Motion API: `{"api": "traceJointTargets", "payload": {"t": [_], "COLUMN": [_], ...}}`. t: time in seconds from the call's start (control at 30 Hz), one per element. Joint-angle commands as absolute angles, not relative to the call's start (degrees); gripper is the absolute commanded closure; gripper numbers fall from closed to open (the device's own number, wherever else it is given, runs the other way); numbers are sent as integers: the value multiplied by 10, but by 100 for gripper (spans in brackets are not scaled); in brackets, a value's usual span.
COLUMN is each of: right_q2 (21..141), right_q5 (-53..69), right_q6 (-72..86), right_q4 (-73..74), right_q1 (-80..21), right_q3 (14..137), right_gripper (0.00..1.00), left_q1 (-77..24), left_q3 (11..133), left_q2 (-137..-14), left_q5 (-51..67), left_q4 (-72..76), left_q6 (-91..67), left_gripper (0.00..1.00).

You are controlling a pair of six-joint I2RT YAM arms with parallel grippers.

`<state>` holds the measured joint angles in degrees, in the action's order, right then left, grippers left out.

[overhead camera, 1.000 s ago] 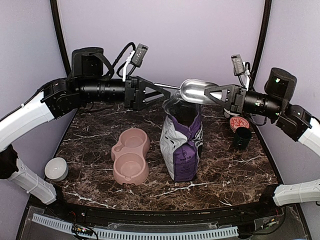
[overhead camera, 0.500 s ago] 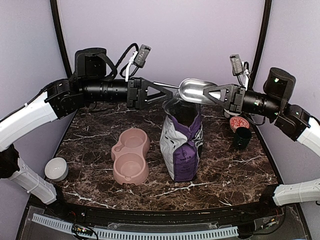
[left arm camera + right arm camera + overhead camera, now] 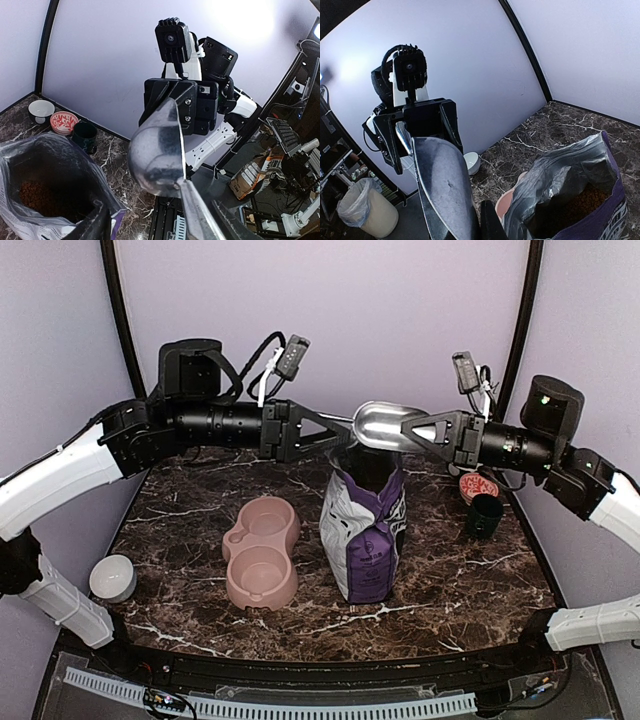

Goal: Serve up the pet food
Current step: Pass from the right arm to the left

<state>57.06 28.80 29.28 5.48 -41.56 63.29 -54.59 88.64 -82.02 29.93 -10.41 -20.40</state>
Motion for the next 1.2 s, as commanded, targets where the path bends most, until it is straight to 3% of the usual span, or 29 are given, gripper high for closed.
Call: {"api": "traceJointTargets", "payload": {"t": [0.0,0.23,0.47,0.67,0.97,1.17], "right_q2": [570,571,579,587,590,588], "right_q5": [298,279,286,279,278,274], "right_q6": [294,296,307,304,304,299], "right_q4": [20,42,33,46,45,55], "right_q1": [-414,-414,-414,-414,-414,-414], "right_q3": [638,639,639,637,635,635], "right_gripper": [100,100,100,100,100,100], "left_q1": [-544,-544,-544,-544,-544,-544], "left_q3": [878,864,860,856,856,854], "left_q2": [-816,-801,-801,-797,-801,-799], "left_q5": [315,312,312,310,308,305], "left_q4": [-78,-55,-48,-37,-35,-35], "left_q6": [-208,-215,-218,-221,-222,-220], "left_gripper": [33,37,49,50,67,71]}}
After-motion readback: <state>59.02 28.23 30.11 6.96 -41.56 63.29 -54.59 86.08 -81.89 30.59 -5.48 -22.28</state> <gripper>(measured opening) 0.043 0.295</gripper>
